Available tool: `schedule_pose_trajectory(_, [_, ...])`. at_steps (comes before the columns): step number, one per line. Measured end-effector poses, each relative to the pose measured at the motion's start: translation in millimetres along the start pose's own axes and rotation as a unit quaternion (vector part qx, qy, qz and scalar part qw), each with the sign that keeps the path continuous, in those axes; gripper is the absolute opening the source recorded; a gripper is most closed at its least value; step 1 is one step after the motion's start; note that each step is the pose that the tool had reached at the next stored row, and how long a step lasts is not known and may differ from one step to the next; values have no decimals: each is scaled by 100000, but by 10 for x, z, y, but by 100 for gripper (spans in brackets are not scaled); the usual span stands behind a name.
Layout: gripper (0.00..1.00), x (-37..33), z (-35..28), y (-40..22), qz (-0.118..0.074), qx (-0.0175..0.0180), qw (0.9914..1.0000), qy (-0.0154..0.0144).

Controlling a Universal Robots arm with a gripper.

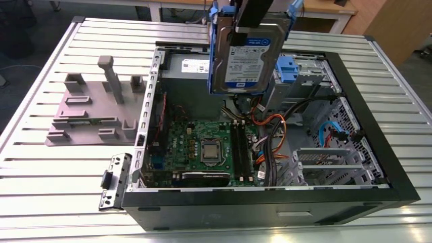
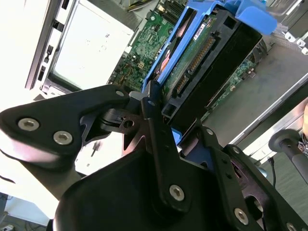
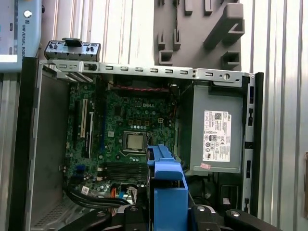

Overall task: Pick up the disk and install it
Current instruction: 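Pick up the disk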

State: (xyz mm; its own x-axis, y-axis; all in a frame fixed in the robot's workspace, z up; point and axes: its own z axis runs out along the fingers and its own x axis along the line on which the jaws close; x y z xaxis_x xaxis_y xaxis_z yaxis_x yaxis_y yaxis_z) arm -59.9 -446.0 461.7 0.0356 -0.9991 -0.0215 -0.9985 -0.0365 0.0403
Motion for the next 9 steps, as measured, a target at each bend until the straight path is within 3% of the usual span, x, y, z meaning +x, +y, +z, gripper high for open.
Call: schedule_pose_trajectory(9, [36,3,-3,-91,-3,0,100000,0])
